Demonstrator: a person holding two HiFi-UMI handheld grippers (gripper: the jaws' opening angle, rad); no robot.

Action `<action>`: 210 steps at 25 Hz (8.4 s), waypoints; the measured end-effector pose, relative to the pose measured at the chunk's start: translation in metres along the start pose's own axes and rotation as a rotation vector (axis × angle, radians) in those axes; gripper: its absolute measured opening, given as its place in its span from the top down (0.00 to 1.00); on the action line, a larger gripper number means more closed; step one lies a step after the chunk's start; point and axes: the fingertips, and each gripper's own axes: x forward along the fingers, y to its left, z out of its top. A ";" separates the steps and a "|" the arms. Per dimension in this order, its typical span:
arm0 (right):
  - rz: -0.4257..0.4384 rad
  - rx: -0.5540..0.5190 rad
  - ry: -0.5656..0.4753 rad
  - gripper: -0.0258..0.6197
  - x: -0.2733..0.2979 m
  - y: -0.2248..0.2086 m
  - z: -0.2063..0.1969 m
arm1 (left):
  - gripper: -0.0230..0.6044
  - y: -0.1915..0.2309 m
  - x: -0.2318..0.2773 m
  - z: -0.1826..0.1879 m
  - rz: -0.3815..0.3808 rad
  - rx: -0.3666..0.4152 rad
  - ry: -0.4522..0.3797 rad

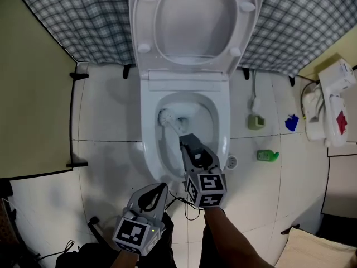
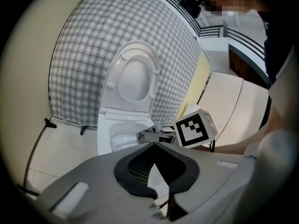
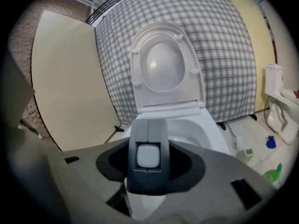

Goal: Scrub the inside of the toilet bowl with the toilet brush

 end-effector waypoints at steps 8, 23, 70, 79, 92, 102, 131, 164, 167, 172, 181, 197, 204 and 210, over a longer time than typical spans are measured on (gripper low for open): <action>-0.062 -0.115 -0.099 0.65 0.008 -0.025 0.018 | 0.95 0.003 0.013 -0.015 -0.012 0.004 0.024; -0.188 -0.184 0.087 0.65 -0.049 -0.082 -0.005 | 0.95 -0.017 0.029 -0.008 -0.032 -0.008 0.026; -0.194 -0.114 0.152 0.65 0.002 -0.062 -0.006 | 0.95 0.017 0.011 0.006 -0.029 0.012 0.051; -0.178 -0.114 0.290 0.65 -0.024 -0.060 -0.055 | 0.95 0.003 0.015 0.000 -0.045 0.001 0.057; -0.160 -0.071 0.413 0.65 -0.006 -0.040 -0.098 | 0.95 0.016 -0.004 -0.012 -0.011 -0.008 0.072; -0.116 -0.134 0.454 0.65 -0.012 -0.042 -0.100 | 0.95 0.009 0.000 -0.007 -0.038 0.006 0.060; 0.017 -0.561 0.715 0.65 -0.154 -0.046 -0.050 | 0.95 -0.037 -0.021 0.004 -0.075 -0.017 -0.025; 0.210 -0.566 0.825 0.65 -0.114 -0.008 -0.064 | 0.95 -0.009 -0.032 -0.004 -0.026 -0.034 -0.008; 0.206 -0.507 0.786 0.65 -0.095 -0.001 -0.060 | 0.95 -0.008 -0.033 -0.004 -0.026 -0.029 -0.003; 0.144 -0.394 0.682 0.65 -0.051 0.000 -0.040 | 0.95 -0.002 -0.033 -0.009 -0.026 -0.036 0.016; 0.069 -0.385 0.383 0.65 0.010 -0.004 0.028 | 0.95 -0.004 -0.011 -0.011 -0.077 -0.027 0.059; -0.263 -0.243 0.377 0.65 -0.051 -0.098 0.025 | 0.95 -0.021 0.007 -0.002 -0.108 -0.006 0.066; -0.176 -0.160 0.380 0.65 -0.097 -0.088 0.004 | 0.95 -0.030 0.003 -0.006 -0.092 -0.002 0.082; -0.048 -0.048 0.291 0.65 -0.127 -0.084 0.023 | 0.95 -0.039 -0.001 -0.008 -0.069 0.005 0.084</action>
